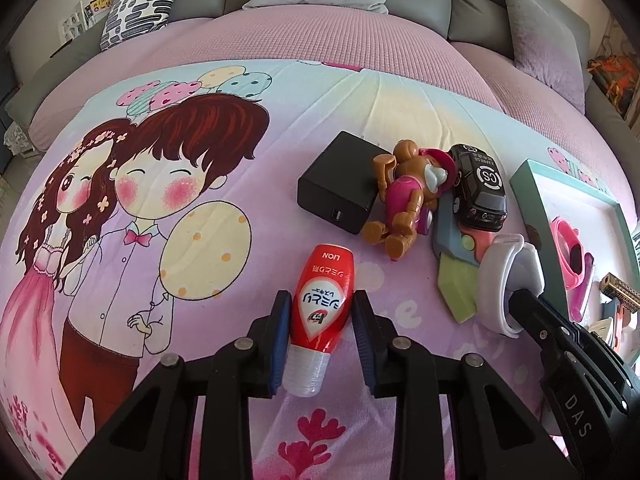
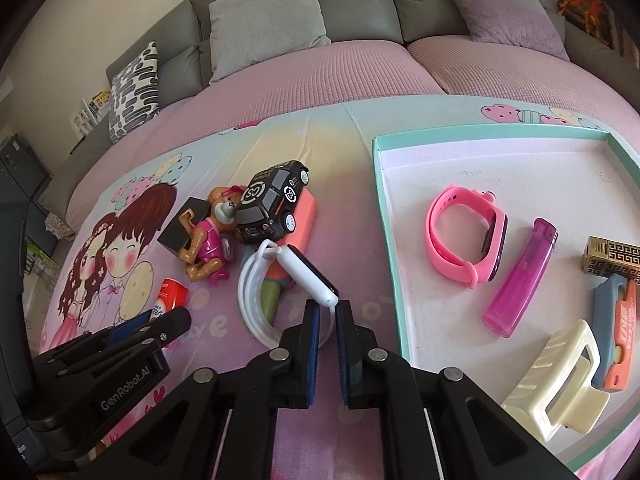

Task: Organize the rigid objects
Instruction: 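Close the left gripper on the red-white lotion tube while the right lifts the watch, then carry the lotion tube and white smartwatch over the tray with both grippers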

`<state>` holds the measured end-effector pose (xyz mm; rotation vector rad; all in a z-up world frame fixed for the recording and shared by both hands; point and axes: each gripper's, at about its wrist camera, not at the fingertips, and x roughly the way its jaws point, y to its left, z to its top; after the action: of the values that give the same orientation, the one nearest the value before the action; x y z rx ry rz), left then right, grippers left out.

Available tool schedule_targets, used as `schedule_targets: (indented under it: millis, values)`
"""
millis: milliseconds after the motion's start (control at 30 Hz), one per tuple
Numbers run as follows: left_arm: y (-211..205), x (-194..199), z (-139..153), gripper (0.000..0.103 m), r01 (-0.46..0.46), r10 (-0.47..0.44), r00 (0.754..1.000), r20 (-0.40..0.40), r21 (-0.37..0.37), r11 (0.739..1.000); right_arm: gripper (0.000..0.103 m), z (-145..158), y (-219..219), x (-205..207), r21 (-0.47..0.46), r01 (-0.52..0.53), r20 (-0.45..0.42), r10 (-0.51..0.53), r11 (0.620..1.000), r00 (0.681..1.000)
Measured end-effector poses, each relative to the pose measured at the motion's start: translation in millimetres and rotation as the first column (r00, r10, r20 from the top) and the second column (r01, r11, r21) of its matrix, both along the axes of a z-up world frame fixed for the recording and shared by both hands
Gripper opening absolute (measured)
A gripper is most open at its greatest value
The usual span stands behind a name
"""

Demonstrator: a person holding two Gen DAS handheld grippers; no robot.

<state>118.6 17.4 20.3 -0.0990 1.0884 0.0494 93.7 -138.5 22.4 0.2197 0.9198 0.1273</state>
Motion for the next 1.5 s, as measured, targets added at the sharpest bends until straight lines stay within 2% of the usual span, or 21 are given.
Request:
schedule_targets:
  millis: [167,433,700,1100,1500]
  values:
    - [3,-2,5,0.032,-0.010,0.010,1.000,0.014,-0.007,1.000,0.009,10,-3,-3,0.005,0.000,0.041,0.000,1.000,0.999]
    - [9,-13,38,0.032,-0.019,0.024,0.993,0.112,-0.046,0.999,0.009,29,-15,-10,0.019,0.024,0.095,-0.026,1.000,0.995]
    - [-6,-15,52,0.032,0.022,-0.015,0.990,0.144,-0.046,0.999,0.009,39,-35,-14,0.042,0.062,0.118,-0.067,0.997,0.991]
    - [-65,-16,68,0.032,0.166,-0.157,0.972,0.175,-0.038,0.985,0.009,48,-99,-22,0.093,0.193,0.139,-0.205,0.977,0.969]
    - [-144,-11,66,0.032,0.313,-0.309,0.935,0.175,0.002,0.950,0.009,61,-174,-44,0.123,0.361,0.177,-0.378,0.925,0.909]
